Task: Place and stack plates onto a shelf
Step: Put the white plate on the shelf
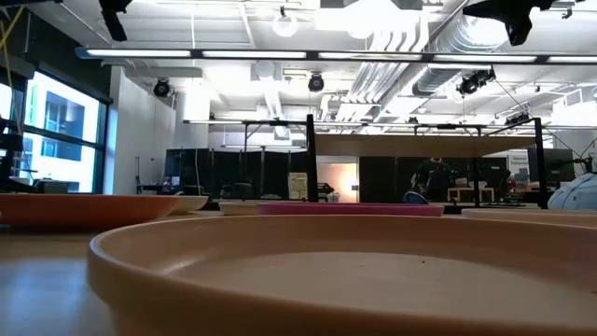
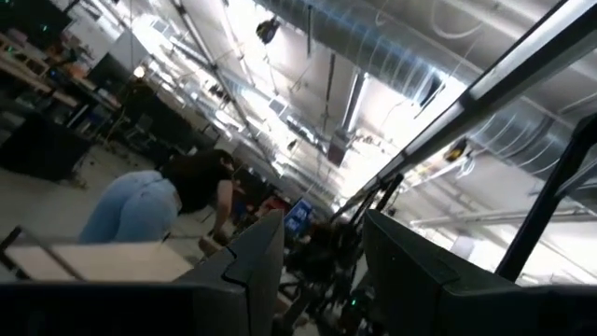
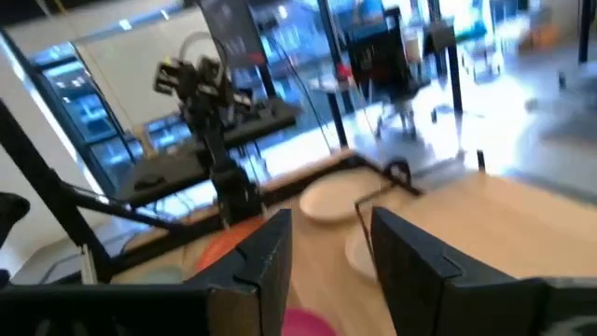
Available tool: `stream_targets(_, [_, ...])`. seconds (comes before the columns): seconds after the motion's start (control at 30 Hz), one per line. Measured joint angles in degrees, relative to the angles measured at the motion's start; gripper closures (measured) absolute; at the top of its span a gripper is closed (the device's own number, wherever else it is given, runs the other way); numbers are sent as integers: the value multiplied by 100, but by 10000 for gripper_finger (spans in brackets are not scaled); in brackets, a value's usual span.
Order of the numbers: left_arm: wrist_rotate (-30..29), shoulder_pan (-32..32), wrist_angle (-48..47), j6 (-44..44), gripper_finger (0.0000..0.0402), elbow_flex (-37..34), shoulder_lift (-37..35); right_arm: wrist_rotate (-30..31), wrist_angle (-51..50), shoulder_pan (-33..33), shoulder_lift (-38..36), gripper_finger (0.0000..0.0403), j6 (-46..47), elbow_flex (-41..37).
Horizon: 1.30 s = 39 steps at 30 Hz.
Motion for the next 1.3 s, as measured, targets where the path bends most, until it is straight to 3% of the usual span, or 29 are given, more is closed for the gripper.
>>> stream_targets(0.3, [6, -2, -454, -41, 264, 0, 0, -205, -2576, 0, 1092, 260, 1486, 1150])
stream_targets(0.5, [11, -1, -698, 97, 264, 0, 0, -853, -3429, 0, 1611, 260, 2344, 1304])
stream_targets(0.9, [8, -1, -965, 111, 264, -2, 0, -1837, -3747, 50, 2630, 261, 3658, 1306])
stream_targets(1.3, [-36, 0, -1238, 110, 264, -9, 0, -1647, -3036, 1318, 4289, 261, 4852, 1308])
